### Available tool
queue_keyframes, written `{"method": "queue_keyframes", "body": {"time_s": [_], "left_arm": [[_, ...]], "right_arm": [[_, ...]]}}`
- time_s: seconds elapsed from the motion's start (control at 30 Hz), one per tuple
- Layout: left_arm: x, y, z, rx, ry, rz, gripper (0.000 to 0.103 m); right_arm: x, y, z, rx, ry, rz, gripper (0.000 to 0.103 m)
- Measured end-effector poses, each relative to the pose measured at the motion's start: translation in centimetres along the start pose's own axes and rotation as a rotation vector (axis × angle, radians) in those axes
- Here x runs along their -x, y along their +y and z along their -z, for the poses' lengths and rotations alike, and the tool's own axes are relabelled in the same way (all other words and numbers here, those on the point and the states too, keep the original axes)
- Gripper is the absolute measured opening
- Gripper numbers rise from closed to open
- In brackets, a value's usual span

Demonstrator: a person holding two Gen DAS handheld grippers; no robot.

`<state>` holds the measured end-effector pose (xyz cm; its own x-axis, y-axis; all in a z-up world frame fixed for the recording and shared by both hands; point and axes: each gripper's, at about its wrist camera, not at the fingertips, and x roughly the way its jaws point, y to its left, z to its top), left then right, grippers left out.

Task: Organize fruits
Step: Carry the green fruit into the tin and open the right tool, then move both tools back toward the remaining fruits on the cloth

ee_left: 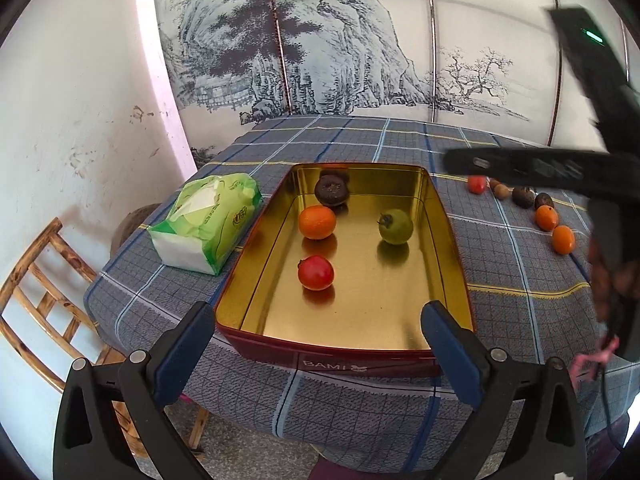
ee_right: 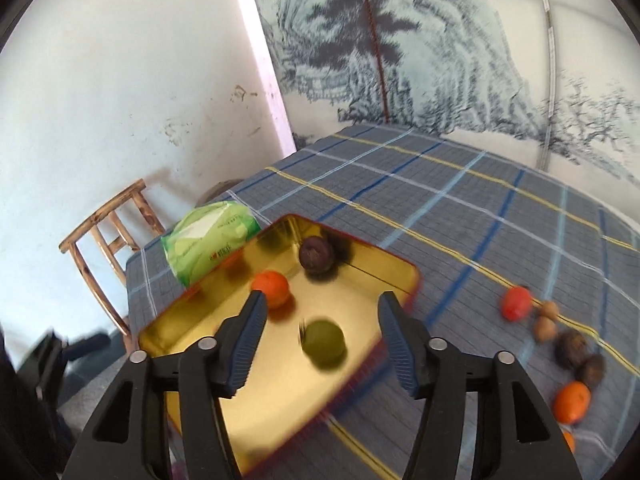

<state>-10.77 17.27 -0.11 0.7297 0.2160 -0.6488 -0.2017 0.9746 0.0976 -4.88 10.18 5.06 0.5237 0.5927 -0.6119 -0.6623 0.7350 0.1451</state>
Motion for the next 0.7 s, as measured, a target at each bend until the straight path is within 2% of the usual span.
{"method": "queue_keyframes", "body": {"time_s": [0.2,0.37,0.57,0.7], "left_arm": [[0.5,-1.6,-0.1,-0.057,-0.015,0.001,0.102],[0.7,-3.3,-0.2,-0.109,-0.016,0.014,0.102],[0.5,-5.1,-0.5,-0.157,-0.002,0.028,0.102],[0.2,-6.3,-0.6,-0.188,0.011,0.030,0.102]], "right_arm": [[4.6,-4.6,3.5,-0.051,-0.050,0.124,0.076],[7.2,-10.9,6.2,-0.151,-0.045,0.283,0.079],[9.2,-17.3,9.2,-0.273,-0.021,0.397,0.080],[9.9,-20.6,10.7,-0.352,-0.004,0.440,0.081]]}}
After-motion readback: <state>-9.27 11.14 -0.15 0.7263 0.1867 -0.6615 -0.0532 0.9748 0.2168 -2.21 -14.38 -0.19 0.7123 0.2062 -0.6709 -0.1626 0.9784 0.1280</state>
